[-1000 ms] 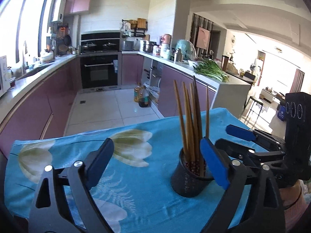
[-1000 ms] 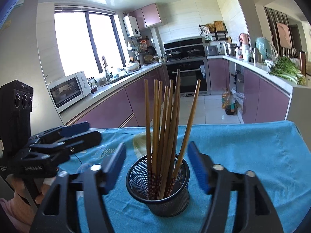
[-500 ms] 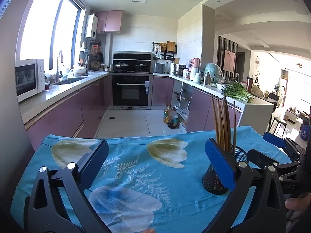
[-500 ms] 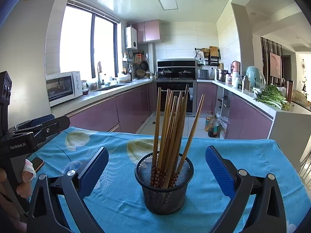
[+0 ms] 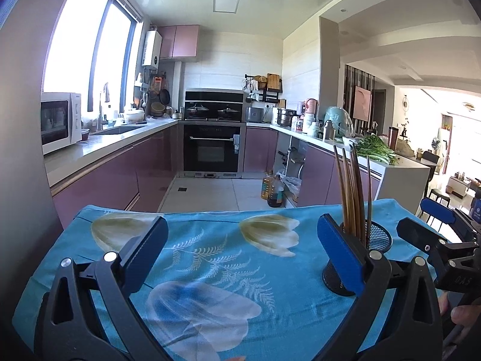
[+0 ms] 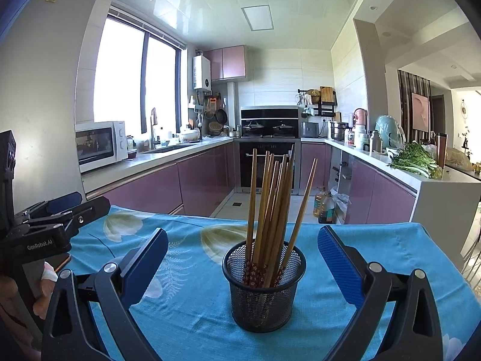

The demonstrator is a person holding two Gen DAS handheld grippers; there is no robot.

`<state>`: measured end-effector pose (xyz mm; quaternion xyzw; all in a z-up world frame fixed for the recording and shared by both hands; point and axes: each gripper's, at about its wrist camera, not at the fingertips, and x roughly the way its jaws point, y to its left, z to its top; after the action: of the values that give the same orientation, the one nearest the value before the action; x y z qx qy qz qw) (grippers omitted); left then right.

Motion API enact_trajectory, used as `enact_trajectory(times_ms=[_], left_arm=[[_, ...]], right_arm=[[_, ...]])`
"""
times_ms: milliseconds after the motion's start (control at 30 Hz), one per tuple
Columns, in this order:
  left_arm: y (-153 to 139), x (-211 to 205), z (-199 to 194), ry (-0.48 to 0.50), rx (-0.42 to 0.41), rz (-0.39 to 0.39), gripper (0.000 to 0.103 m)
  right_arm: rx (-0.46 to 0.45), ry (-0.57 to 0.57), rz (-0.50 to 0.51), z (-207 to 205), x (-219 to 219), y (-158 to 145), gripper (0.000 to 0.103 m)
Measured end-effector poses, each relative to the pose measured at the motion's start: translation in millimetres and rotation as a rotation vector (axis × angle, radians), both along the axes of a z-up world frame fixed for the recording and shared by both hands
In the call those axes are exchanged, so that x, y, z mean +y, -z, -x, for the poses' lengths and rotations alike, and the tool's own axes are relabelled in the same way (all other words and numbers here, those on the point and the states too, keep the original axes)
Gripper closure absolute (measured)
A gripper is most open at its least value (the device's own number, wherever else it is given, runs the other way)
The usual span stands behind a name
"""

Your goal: Organize utensils

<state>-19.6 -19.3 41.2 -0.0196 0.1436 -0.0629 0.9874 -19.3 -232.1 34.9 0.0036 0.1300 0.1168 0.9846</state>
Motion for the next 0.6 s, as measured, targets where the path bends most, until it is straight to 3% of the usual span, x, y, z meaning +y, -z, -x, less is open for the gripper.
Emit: enact_trajectory(times_ms=[600], left_arm=[[-4,-1,16,-0.021,-0.037,-0.013,0.005]], right_arm=[[-0.010,0.012,-0.008,5,-1,0,0.006]])
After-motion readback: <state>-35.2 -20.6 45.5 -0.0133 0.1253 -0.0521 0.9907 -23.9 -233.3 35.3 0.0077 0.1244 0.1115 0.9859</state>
